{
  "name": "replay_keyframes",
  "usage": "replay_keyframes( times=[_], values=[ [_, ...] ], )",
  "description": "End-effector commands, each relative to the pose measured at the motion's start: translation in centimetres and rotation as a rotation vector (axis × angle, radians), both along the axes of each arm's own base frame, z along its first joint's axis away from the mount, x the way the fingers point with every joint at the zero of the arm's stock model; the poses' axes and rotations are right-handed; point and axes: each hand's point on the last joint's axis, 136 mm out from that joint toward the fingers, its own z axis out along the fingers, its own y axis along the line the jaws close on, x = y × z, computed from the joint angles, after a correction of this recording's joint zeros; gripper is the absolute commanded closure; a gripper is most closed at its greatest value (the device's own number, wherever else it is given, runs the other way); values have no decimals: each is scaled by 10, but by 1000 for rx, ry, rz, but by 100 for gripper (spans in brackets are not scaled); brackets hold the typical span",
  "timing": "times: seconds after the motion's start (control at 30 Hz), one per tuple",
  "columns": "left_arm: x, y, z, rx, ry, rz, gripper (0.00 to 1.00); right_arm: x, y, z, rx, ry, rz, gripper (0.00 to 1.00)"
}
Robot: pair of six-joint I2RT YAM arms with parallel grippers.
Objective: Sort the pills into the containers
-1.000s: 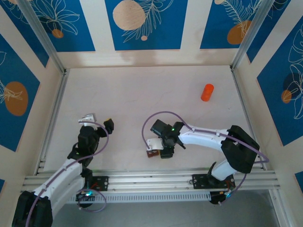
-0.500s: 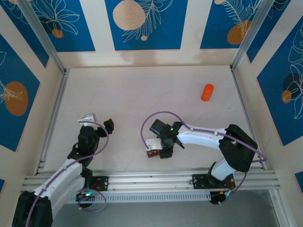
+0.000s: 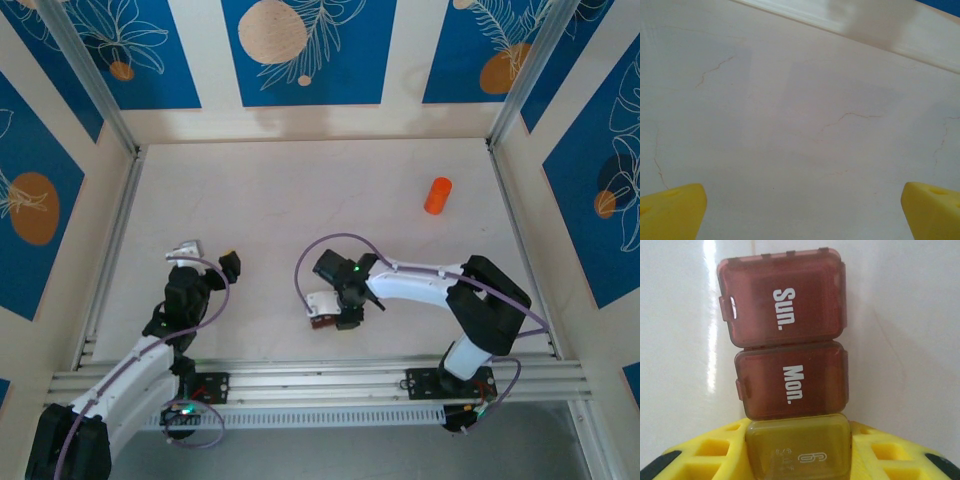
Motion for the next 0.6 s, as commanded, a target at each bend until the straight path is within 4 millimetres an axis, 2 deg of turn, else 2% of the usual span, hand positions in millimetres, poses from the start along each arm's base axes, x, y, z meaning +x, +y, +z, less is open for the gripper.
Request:
replay_keyframes(
  times=[0.0,0.17,0.33,0.47,0.57],
  values=[
    [-1,-4,0,-17,-8,-14,1,25,3,15,43,-33,-7,64],
    [0,-6,-1,-21,-4,-23,1,83,3,37,117,-84,-62,64],
    [0,-6,-1,-18,1,-26,1,132,2,35,92,-116,-43,64],
    [-1,-6,-1,-14,-2,-30,1,156,0,33,68,-95,-45,64],
    [0,-9,0,-10,-8,-45,1,151,4,34,82,-41,0,63]
  ],
)
